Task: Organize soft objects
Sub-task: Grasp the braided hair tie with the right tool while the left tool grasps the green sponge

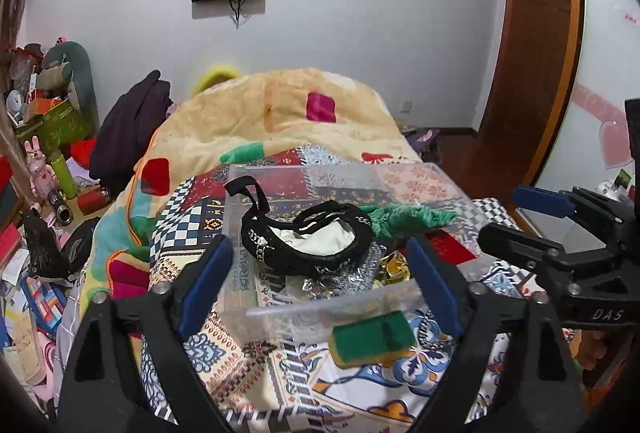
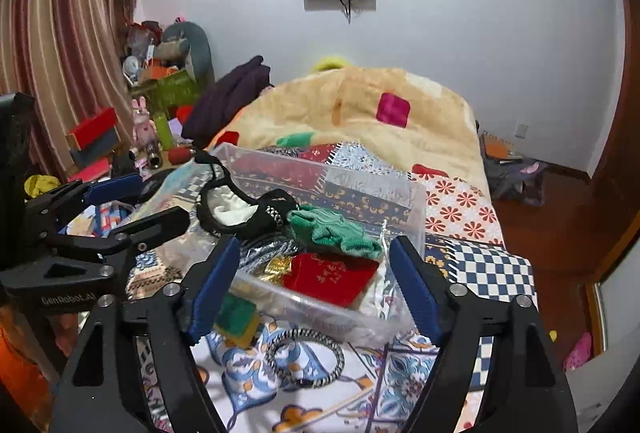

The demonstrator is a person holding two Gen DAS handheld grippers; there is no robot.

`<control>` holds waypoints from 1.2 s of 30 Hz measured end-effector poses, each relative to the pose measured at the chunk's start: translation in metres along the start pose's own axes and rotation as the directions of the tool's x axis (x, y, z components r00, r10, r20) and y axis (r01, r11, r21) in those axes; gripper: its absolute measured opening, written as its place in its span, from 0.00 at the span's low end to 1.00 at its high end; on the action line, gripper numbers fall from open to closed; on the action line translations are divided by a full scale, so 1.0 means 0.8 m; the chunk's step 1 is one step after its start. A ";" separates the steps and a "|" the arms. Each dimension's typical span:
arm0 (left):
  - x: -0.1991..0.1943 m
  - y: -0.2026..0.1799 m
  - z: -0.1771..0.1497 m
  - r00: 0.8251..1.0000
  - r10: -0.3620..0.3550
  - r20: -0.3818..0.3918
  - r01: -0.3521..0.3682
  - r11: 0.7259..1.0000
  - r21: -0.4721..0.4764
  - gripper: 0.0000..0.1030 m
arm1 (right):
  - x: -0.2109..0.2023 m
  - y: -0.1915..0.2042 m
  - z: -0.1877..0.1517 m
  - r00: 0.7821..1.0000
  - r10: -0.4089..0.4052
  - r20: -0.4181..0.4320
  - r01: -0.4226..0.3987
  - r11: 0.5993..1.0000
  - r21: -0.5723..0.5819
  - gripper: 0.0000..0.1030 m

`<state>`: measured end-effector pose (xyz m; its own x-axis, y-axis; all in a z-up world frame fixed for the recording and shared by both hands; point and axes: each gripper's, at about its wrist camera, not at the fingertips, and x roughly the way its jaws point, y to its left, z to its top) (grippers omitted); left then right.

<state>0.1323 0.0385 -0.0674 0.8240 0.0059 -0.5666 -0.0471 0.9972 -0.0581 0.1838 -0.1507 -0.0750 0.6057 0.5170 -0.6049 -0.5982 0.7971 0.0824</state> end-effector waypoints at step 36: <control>0.087 -0.036 -0.084 0.936 -0.123 -0.329 0.126 0.992 -0.010 0.58 | 0.067 -0.001 -0.103 0.962 0.028 -0.272 -0.039 0.999 -0.037 0.31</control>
<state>0.1530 0.0052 -0.1601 0.5913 -0.1413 -0.7940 0.0518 0.9892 -0.1374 0.1733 -0.1494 -0.1730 0.4234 0.4348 -0.7948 -0.6405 0.7641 0.0768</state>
